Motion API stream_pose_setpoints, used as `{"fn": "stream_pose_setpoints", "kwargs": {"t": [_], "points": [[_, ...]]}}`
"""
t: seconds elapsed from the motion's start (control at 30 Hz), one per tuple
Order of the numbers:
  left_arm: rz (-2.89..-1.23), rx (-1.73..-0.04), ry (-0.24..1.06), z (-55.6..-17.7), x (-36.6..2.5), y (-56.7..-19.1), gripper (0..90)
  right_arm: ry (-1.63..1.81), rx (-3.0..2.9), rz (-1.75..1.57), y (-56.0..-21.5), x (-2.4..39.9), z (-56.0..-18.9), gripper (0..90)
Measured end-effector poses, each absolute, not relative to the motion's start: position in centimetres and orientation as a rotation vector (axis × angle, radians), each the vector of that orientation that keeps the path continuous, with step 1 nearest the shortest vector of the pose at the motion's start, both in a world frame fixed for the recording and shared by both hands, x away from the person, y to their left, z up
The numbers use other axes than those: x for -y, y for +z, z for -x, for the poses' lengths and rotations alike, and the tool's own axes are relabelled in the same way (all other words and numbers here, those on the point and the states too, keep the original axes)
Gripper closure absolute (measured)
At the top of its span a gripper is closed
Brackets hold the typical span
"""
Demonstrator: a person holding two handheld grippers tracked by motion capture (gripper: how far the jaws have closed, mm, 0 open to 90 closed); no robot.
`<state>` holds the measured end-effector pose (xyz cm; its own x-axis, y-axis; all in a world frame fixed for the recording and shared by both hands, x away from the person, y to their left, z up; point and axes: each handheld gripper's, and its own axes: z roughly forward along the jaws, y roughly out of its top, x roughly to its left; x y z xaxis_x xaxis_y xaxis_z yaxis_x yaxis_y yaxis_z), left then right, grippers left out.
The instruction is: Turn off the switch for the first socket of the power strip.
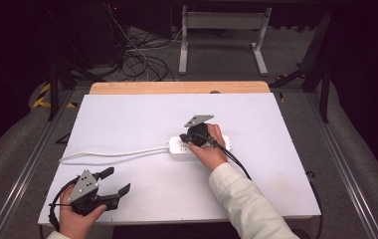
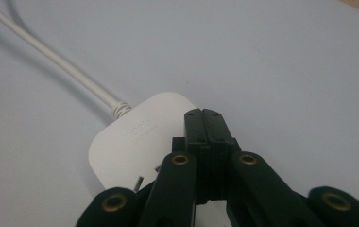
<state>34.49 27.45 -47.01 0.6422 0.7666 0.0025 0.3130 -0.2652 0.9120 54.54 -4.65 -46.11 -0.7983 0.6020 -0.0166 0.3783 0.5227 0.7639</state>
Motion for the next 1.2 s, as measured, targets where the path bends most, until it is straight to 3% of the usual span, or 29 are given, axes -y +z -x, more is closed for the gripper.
{"fn": "stream_pose_setpoints", "kwargs": {"t": [1.2], "points": [[-1.857, -0.860, 0.555, -34.49, -27.42, -47.03, 21.7, 1.127, -2.494, -0.874, -46.13, 4.47, -54.59, 90.0]]}}
